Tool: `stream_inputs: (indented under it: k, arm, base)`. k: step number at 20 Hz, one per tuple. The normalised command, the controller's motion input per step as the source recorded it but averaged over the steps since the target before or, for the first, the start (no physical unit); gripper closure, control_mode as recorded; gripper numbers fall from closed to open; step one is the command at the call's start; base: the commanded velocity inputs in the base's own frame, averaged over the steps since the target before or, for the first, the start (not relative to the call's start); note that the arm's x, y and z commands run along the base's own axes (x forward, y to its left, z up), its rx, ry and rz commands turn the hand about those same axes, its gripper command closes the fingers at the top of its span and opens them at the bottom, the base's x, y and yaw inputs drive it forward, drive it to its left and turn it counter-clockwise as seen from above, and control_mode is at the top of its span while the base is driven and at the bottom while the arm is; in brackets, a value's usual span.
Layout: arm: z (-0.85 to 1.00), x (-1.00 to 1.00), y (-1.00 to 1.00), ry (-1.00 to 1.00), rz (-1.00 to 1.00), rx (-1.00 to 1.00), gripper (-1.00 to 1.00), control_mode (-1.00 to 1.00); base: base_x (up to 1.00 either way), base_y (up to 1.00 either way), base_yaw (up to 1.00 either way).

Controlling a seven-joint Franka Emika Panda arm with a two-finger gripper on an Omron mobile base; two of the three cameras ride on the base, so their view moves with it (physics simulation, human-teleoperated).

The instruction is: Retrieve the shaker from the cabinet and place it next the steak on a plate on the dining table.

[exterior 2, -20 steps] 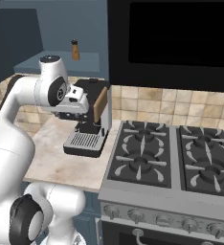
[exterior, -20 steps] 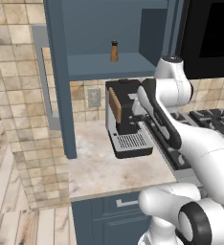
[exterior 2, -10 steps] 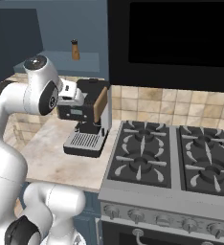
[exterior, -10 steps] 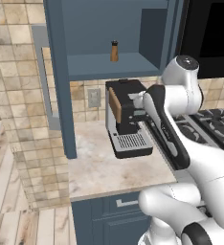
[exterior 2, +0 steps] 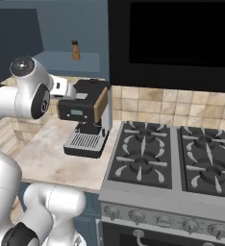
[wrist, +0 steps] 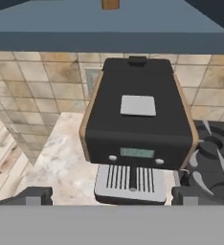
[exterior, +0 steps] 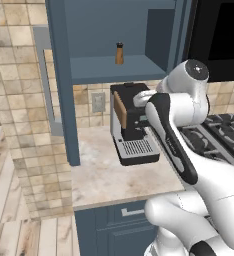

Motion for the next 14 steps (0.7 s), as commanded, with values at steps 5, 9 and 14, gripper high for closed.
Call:
stream_inputs:
  k: [5,9,14]
  arm:
    - [0.35,0.0,0.22,-0.1,0.04,0.0,-1.0,-1.0]
    - [0.43,0.0,0.06,-0.07,0.08,0.0,-1.0,-1.0]
    - [0.45,0.02,0.1,-0.03,0.05,0.0,-1.0,-1.0]
  base:
    - [0.0,0.0,0.0]
    - [0.0,0.0,0.0]
    - [0.0,0.0,0.0]
